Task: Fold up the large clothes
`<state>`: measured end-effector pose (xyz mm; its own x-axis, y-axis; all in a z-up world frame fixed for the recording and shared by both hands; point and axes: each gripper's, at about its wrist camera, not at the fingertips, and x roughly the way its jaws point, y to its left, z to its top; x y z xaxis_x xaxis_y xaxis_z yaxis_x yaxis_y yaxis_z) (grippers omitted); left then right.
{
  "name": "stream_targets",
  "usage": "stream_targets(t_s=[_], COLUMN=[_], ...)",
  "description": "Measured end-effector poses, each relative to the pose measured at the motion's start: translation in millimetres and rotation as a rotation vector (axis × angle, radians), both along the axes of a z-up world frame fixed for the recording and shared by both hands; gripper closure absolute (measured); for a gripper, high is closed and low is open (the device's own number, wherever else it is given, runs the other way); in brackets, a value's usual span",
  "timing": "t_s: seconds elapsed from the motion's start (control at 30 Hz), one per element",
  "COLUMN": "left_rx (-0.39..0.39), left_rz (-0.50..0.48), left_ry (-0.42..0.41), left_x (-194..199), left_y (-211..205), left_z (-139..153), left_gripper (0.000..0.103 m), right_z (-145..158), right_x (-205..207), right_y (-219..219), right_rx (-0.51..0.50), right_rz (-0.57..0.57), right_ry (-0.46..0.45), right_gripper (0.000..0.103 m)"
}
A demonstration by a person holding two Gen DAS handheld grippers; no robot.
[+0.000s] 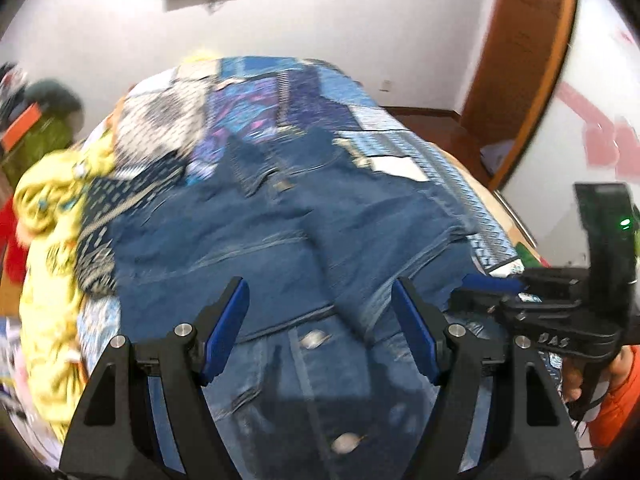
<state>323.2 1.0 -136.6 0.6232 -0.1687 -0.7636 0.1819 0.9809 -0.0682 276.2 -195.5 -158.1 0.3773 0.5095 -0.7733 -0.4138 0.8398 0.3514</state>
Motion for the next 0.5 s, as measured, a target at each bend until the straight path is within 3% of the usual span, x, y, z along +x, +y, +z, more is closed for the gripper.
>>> stream_targets(t_s=[0.23,0.33,0.5], left_rx=[0.012,0.053,0.130], left_rz=[-0.143,-0.206,-0.274], left_ry=[0.061,0.111,0.200], left_x=[47,68,92], left_y=[-68,-94,-125], left_z=[-14,-32,-73], left_gripper=[0.030,0.030,0.030], right_z=[9,4,-15], right_x=[8,14,20], right_y=[-62,-78,-88], right_rx=[-0.082,-0.088,-0.078], right_rz=[-0.191,-0.226,-0.249], right_ry=[-0.106,-0.097,-0.050], right_gripper=[0.066,0.065,0.054])
